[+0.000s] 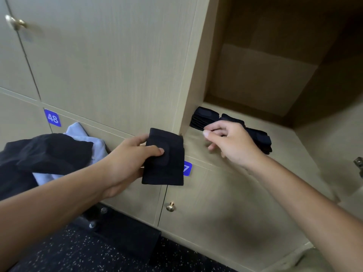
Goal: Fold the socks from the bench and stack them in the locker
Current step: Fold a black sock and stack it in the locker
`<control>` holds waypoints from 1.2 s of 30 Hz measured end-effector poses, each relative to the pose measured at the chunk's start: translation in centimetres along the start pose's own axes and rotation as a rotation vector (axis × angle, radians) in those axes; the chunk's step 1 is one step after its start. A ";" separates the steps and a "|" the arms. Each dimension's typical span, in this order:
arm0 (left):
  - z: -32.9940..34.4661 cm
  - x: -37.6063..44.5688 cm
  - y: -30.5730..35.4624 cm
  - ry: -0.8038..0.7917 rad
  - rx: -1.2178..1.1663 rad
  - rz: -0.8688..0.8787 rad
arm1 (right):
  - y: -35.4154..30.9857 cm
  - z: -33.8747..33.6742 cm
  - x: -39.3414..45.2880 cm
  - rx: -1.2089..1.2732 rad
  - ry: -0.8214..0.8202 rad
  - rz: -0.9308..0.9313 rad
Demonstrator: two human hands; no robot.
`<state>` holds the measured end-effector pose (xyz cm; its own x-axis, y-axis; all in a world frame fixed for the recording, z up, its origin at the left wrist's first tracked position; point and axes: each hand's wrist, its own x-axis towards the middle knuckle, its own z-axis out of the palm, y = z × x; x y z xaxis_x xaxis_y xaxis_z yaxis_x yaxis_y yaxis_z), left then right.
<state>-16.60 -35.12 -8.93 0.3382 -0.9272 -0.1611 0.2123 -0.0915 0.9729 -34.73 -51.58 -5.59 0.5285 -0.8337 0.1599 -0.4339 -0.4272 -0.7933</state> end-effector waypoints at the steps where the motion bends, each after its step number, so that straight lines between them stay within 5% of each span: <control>1: 0.0 0.1 0.0 -0.011 -0.013 0.009 | -0.7 0.5 -0.9 0.048 -0.084 0.027; 7: 0.1 0.0 -0.1 -0.038 -0.020 0.060 | -2.3 2.6 -3.8 0.395 -0.293 0.204; 11: 0.0 -0.4 0.0 -0.049 0.011 0.072 | -2.5 3.1 -4.2 0.390 -0.304 0.161; 20: -0.3 -0.3 -0.1 0.004 0.383 0.128 | -1.5 1.2 -2.9 0.392 0.055 0.159; 26: -0.6 -0.2 -1.0 -0.065 0.938 0.293 | 0.9 -2.1 -1.2 0.332 0.337 0.070; 36: 0.0 0.0 -2.2 -0.250 1.187 0.290 | 6.6 -9.0 2.6 0.453 0.619 0.130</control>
<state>-17.03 -34.89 -11.03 0.0233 -0.9997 -0.0061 -0.8434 -0.0229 0.5368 -42.79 -59.72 -5.10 -0.0673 -0.9678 0.2427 -0.0536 -0.2394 -0.9694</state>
